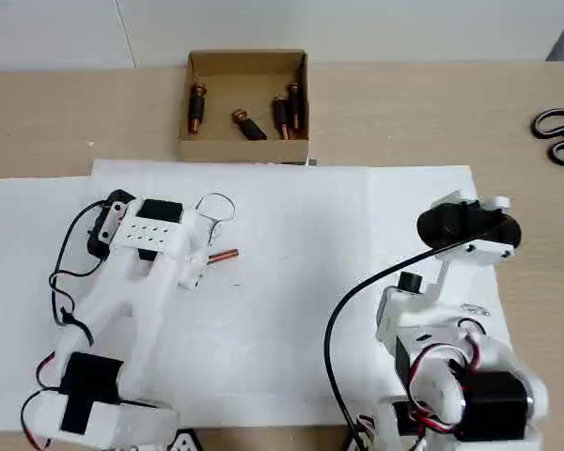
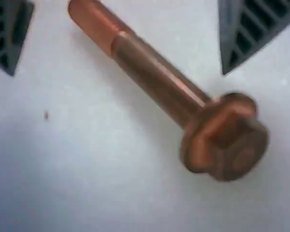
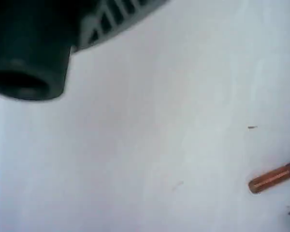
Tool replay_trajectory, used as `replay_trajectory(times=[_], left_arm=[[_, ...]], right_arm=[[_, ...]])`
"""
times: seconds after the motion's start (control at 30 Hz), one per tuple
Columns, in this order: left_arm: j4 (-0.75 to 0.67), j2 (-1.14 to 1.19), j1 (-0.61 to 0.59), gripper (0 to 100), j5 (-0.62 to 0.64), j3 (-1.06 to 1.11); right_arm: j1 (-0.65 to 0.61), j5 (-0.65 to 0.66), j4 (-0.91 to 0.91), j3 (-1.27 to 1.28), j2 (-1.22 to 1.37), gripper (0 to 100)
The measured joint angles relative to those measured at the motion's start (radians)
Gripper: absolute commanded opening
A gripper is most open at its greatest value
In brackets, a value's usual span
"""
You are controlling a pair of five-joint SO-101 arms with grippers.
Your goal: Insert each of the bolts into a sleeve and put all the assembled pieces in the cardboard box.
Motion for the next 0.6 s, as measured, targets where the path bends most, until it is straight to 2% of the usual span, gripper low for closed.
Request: replay_trajectory(times=[0.4,0.6], left_arm=[[-0.166,0.0,-0.015,26,0.002,0.103],[-0.224,-0.008,-0.044,26,-0.038,0.147]], right_arm=[[0.0,0.0,0.0,0.0,0.0,0.3],[0.0,0.0,0.0,0.0,0.0,0.3]])
